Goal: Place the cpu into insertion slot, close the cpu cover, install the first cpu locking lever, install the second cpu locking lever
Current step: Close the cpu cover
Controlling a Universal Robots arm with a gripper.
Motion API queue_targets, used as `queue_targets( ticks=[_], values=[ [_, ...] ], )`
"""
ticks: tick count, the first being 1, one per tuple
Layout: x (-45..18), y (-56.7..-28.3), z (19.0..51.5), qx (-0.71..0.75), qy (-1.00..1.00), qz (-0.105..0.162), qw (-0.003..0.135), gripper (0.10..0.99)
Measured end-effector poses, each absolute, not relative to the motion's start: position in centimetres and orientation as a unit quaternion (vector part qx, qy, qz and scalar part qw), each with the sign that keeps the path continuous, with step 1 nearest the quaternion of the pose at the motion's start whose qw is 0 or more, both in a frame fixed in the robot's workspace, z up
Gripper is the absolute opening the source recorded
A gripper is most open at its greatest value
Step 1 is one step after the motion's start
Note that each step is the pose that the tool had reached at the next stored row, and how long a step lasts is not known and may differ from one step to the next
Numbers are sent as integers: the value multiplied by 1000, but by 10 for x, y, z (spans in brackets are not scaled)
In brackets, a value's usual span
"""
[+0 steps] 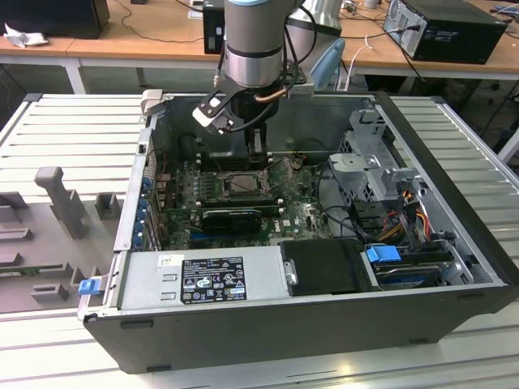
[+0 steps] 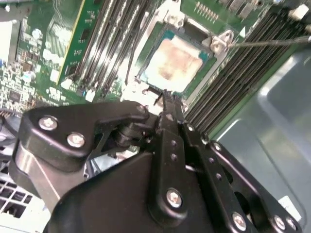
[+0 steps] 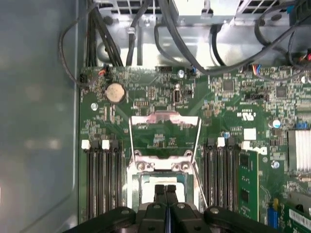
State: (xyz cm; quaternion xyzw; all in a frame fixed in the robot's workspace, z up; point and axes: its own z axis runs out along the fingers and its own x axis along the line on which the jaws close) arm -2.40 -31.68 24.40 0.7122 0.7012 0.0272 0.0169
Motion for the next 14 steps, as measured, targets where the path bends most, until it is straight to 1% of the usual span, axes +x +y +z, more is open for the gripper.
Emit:
queue_targets(
  ticks=[9,14],
  values=[
    [-23,-317,256,712,701,27,16,106],
    [-16,-317,256,712,701,27,16,106]
  ],
)
